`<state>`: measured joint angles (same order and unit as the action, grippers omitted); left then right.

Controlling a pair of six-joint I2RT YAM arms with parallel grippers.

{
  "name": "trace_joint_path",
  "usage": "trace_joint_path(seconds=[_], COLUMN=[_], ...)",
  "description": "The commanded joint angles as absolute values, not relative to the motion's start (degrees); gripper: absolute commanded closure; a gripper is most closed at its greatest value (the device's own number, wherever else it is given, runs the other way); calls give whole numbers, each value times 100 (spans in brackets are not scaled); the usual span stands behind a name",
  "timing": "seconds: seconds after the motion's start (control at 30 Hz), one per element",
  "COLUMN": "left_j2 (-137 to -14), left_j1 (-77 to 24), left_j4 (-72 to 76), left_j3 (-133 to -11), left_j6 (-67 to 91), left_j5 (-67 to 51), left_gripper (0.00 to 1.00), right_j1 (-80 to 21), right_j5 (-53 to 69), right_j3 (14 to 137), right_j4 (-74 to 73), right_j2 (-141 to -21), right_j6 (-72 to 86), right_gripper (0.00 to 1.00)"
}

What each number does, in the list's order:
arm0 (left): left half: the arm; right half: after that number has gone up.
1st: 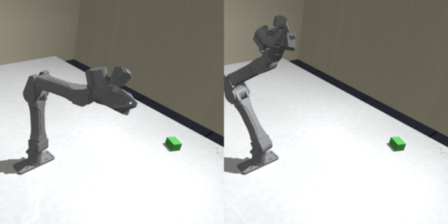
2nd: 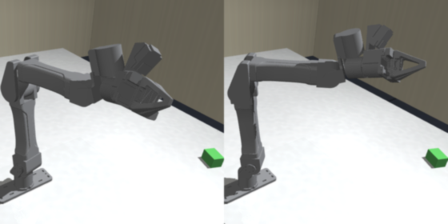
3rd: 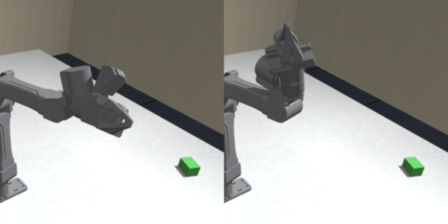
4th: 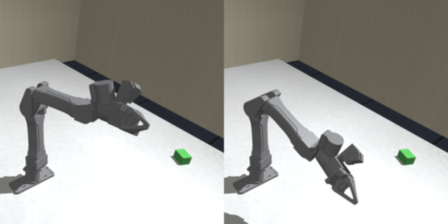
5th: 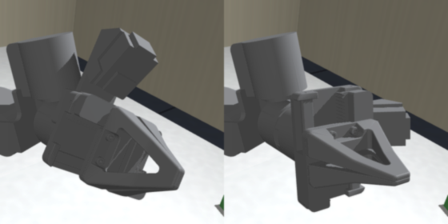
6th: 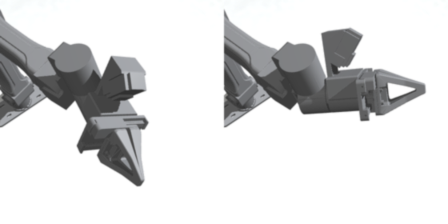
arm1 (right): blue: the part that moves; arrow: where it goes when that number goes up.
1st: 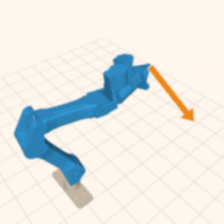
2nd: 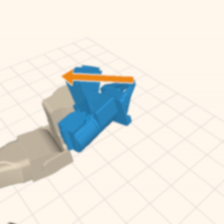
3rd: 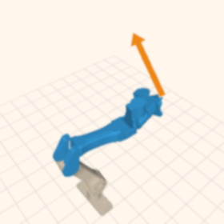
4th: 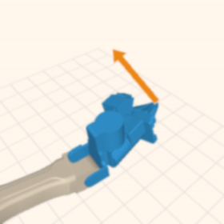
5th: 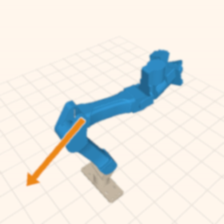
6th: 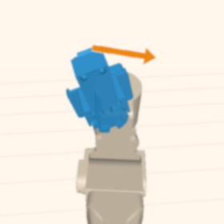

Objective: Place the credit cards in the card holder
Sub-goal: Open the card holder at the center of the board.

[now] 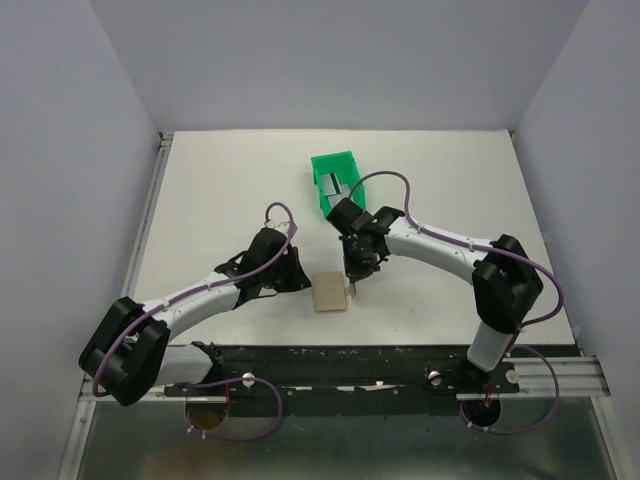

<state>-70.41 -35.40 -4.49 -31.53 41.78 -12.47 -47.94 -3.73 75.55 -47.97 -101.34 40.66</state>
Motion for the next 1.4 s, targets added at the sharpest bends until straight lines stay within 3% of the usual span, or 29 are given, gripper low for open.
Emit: trace_joint_path(seconds=[0.0,0.27,0.7,1.37], left_j2=[-7364,-8042,-7629,-8148], left_j1=[-3647,-3779,-3779,-3779], left_j4=[-193,-150,-325,-35], left_j3=[-3497,-3850,-3287,-2971], left_j6=[4087,4078,4219,4403], left_j5=[-1301,-1389,-1081,-1345], left_gripper=[100,100,100,100], right_j1=[-4834,-4843,-4790,-4465], right_j5=[-835,-422,290,1195], right_j3=[7401,6883,6065,5406], right_j4=[-5036,-4343,-3147,-2119], right_j2=[-9932,-9721,-9255,-8912], right_j6=[4157,4201,4236,4491], right_gripper=[100,100,100,100])
